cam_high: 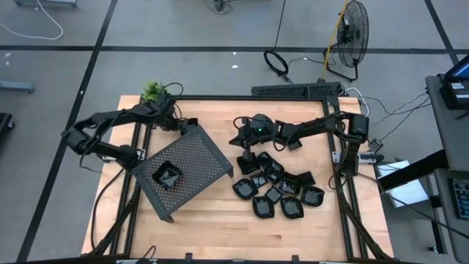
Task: Pick & Place Mini shaped plates
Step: Stack the distorted square plate on top of the distorted square plate on the shelf
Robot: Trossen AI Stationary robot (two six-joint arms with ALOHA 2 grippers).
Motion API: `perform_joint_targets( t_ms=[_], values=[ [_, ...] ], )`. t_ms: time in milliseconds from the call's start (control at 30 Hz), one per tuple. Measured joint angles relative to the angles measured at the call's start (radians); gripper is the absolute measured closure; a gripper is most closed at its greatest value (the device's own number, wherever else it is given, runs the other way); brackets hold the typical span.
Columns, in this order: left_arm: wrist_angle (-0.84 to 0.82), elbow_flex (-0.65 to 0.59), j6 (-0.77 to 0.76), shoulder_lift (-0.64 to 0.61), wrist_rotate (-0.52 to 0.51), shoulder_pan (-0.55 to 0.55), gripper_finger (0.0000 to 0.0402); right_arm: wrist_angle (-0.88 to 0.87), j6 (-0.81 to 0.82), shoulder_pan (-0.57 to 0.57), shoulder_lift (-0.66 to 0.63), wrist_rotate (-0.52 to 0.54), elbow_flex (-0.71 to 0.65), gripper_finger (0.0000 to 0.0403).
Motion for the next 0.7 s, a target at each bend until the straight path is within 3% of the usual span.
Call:
perform_joint_targets(
  t_ms=[200,400,533,700],
  values=[
    [-0.054,0.0,0.015,-0.001,-0.041,0.008,0.0268,0.0,0.02,0.0,0.0,0.0,0.0,0.0385],
    [-0.057,0.0,0.022,-0.012,-0.011,0.012,0.0197,0.0,0.021,0.0,0.0,0.0,0.0,0.0383],
    [-0.049,0.0,0.017,-0.062,-0.002,0.012,0.0182,0.0,0.021,0.0,0.0,0.0,0.0,0.0382],
    [-0.062,0.0,0.007,-0.161,-0.002,0.012,0.0197,-0.006,0.021,0.0,0.0,0.0,0.0,0.0382]
  ],
)
